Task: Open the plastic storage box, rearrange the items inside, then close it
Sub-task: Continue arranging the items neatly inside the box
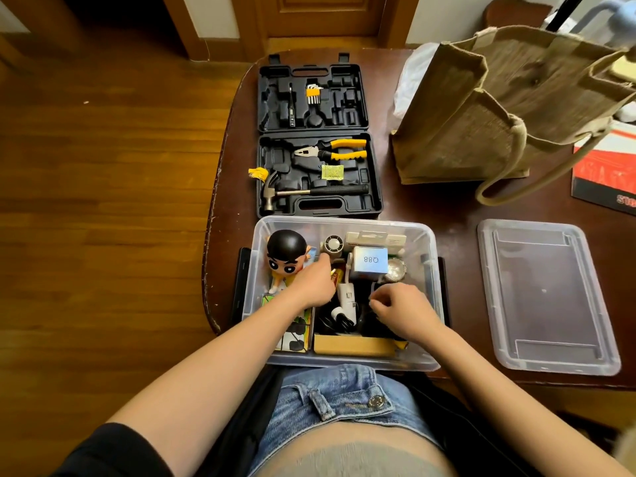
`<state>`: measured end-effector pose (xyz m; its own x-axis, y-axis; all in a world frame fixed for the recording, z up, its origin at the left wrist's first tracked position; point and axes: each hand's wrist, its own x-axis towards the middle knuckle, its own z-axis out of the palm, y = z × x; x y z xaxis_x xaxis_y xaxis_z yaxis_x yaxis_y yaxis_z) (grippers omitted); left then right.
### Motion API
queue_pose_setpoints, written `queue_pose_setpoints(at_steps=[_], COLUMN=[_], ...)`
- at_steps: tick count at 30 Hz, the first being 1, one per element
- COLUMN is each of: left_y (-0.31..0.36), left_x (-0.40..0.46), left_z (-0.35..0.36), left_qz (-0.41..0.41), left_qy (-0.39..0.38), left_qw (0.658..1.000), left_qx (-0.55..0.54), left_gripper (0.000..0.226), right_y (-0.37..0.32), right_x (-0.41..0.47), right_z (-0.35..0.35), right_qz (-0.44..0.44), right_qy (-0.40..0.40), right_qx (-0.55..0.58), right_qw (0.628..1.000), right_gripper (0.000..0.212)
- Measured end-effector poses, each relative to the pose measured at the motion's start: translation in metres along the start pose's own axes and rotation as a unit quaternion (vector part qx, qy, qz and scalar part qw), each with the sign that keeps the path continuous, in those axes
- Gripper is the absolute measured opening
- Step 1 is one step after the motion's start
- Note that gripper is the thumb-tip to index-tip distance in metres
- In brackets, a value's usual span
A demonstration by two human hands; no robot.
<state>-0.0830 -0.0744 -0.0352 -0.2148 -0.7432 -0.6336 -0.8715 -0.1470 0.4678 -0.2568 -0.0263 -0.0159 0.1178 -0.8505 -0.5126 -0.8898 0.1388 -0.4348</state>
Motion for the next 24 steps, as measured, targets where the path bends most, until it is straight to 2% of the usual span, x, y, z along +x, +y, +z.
queue_pose_setpoints(at_steps=[2,6,11,16,21,24], left_y=[0.003,0.001,-0.002,-0.003,-0.005,-0.005], left_x=[-0.001,-0.003,-0.005,-0.005,-0.004,-0.002], left_z=[0.0,0.002,0.001,0.001,0.002,0.002], left_qz=[-0.009,-0.004,-0.017,-0.027,-0.026,-0.017], left_qy=[0.014,0.023,0.031,0.04,0.02,-0.004], left_qw=[1.0,1.0,0.999,0.999,0.999,0.999], left_qx=[-0.01,-0.01,-0.017,-0.021,0.005,0.027], left_gripper=[0.03,0.03,0.031,0.036,0.036,0.035], right_y=[-0.009,-0.022,-0.026,-0.021,-0.021,-0.016], right_x=[0.011,0.036,0.049,0.055,0.054,0.043], right_z=[0.008,0.026,0.04,0.043,0.045,0.036], right_qz=[0.021,0.098,0.133,0.146,0.107,0.041], right_qy=[-0.015,-0.049,-0.009,-0.081,-0.057,-0.04], right_qx=[-0.007,0.05,0.066,0.041,0.044,0.04], right_qw=[1.0,0.993,0.989,0.985,0.992,0.998], right_gripper=[0.026,0.028,0.037,0.038,0.036,0.025])
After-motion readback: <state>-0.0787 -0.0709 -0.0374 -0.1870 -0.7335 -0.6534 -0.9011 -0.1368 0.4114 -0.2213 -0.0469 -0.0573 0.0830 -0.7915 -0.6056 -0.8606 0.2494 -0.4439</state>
